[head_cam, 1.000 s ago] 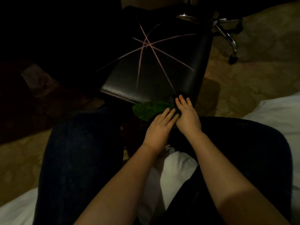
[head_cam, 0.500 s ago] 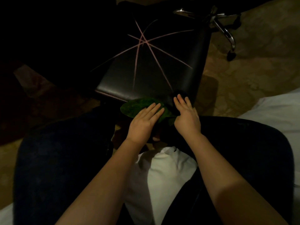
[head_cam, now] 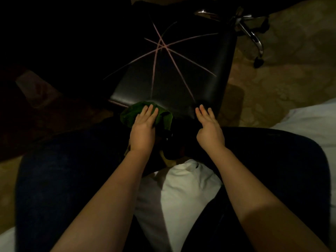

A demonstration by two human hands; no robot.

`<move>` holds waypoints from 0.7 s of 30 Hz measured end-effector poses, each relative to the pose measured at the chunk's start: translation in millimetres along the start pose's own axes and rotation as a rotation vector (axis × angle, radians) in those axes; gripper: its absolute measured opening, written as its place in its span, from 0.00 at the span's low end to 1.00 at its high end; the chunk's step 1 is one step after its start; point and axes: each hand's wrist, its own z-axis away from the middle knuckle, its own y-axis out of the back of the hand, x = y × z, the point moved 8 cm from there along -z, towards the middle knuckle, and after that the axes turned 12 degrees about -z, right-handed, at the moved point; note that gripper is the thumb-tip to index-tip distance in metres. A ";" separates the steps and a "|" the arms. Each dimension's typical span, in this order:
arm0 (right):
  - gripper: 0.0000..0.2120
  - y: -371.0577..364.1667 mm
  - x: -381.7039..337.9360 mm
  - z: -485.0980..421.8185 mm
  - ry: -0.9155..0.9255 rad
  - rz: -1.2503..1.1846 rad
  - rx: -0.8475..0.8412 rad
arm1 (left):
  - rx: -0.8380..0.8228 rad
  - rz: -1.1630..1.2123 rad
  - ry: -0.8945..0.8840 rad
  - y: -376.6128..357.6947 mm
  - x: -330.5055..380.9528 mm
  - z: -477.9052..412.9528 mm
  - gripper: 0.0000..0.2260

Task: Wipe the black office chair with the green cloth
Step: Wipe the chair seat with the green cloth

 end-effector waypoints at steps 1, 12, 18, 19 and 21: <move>0.40 -0.2 -1.3 -1.9 -0.015 0.005 -0.009 | 0.004 0.003 0.006 1.2 1.8 0.1 0.29; 0.40 8.3 5.4 -10.8 -0.030 -0.001 -0.015 | -0.074 0.070 -0.082 -29.9 52.8 11.3 0.33; 0.38 32.8 17.0 -23.5 -0.017 0.017 -0.100 | -0.180 0.116 -0.333 -42.4 113.5 7.6 0.33; 0.38 36.4 18.3 -25.4 -0.016 0.015 -0.107 | -0.199 0.128 -0.355 -44.0 120.4 4.8 0.32; 0.39 41.7 19.3 -28.2 -0.016 0.011 -0.103 | -0.216 0.122 -0.365 -45.7 129.2 -2.4 0.31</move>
